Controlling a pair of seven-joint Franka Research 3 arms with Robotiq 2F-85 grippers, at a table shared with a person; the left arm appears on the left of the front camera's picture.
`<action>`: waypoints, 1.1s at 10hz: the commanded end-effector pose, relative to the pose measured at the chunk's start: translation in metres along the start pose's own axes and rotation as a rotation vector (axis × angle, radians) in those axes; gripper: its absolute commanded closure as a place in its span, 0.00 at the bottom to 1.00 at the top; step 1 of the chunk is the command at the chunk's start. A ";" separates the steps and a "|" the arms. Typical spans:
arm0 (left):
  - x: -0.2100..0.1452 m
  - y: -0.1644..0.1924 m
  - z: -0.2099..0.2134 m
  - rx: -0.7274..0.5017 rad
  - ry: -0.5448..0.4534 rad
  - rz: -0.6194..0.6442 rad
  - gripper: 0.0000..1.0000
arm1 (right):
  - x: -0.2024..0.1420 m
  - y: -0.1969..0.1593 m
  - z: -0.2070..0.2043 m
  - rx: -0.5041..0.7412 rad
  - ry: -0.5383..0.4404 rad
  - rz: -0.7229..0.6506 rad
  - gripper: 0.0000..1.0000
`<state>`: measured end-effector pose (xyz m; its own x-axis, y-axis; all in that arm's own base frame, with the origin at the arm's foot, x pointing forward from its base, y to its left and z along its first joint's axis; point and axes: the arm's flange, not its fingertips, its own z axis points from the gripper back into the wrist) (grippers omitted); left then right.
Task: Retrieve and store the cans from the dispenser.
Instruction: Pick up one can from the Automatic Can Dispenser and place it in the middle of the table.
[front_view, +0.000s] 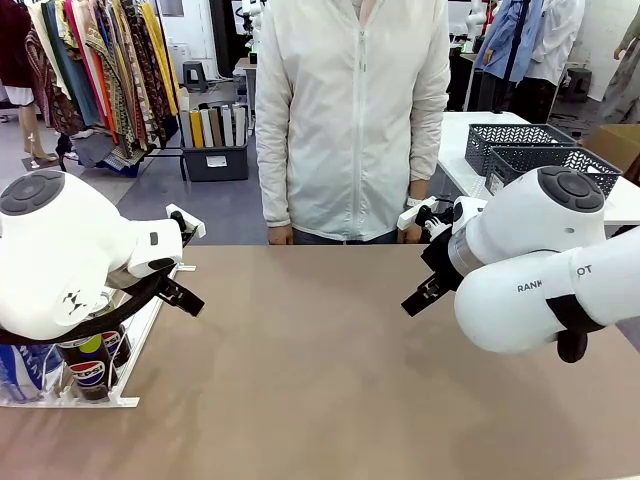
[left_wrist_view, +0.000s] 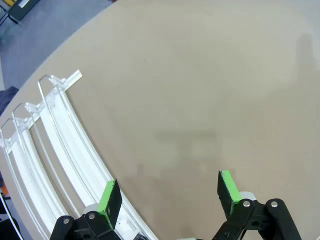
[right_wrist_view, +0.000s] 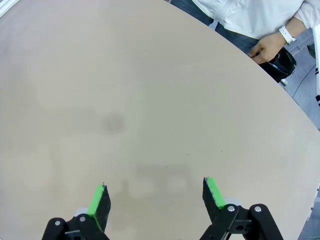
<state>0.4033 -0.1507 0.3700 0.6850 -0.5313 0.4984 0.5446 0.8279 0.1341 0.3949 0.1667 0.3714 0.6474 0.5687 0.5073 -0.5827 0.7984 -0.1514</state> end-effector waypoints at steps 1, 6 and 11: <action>0.000 0.000 0.000 0.000 0.000 -0.001 0.00 | 0.000 0.000 0.000 0.000 0.000 0.000 0.00; 0.000 0.000 0.000 0.000 0.000 -0.001 0.00 | 0.000 0.000 0.000 0.000 0.000 0.000 0.00; 0.031 -0.022 0.066 -0.490 0.125 0.252 0.00 | 0.005 -0.031 0.048 0.336 0.031 -0.502 0.00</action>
<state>0.3647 -0.2022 0.4108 0.7648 -0.4839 0.4253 0.6184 0.7366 -0.2740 0.3827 0.1729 0.3892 0.8169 0.3643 0.4472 -0.4861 0.8522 0.1936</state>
